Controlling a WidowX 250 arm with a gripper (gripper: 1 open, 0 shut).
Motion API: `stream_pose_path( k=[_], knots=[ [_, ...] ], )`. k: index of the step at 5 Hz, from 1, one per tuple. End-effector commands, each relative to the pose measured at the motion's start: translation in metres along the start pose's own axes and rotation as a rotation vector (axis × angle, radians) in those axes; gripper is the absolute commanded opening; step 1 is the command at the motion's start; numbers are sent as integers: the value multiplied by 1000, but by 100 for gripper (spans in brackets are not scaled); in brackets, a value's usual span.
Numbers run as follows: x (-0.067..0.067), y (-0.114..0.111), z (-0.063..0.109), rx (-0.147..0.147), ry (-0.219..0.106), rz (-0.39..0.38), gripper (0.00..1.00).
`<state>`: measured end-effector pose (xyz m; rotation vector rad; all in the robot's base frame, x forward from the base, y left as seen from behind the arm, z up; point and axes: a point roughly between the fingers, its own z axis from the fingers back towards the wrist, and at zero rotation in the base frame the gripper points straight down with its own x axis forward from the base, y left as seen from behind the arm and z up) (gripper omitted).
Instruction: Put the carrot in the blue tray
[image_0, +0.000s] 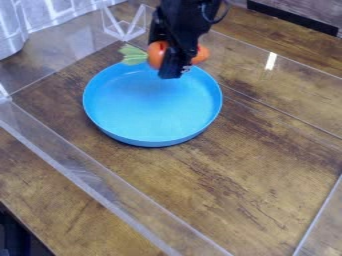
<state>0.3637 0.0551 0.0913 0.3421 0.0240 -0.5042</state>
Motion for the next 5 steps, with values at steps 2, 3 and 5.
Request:
stream_pose_path(
  k=[2,3,5],
  knots=[
    [-14,4,3,-10,24,65,0],
    [-14,0,-6,-28,45,64,0],
    [-11,-7,-19,-58,80,61,0]
  ],
)
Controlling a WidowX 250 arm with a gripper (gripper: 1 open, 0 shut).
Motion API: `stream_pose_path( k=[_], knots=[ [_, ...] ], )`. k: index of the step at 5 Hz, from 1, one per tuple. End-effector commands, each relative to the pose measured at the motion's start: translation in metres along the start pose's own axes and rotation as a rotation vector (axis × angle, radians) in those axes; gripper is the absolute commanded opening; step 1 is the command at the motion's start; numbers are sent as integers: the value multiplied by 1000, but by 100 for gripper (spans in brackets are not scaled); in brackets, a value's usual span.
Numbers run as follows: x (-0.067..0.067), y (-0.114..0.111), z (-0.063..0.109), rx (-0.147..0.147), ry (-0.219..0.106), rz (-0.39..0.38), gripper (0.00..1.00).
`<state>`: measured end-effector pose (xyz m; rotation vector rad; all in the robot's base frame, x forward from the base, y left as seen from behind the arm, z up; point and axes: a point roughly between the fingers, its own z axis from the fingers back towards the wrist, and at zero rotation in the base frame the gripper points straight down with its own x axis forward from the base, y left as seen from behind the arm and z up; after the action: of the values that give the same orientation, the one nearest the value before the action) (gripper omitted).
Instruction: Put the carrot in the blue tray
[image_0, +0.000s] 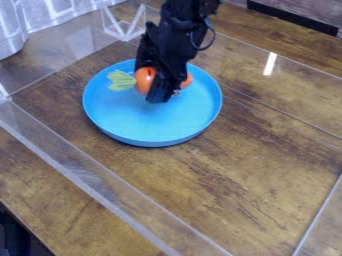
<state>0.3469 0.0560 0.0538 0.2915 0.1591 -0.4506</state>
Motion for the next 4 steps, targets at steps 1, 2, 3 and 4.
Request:
stream_pose_path(
  k=[1,2,3,4],
  knots=[
    [1,9,15,10,-36,30,100],
    [2,13,19,5,-45,42,100],
    [4,16,19,0,-47,59,100],
    [6,20,15,-8,-45,77,100]
  ],
)
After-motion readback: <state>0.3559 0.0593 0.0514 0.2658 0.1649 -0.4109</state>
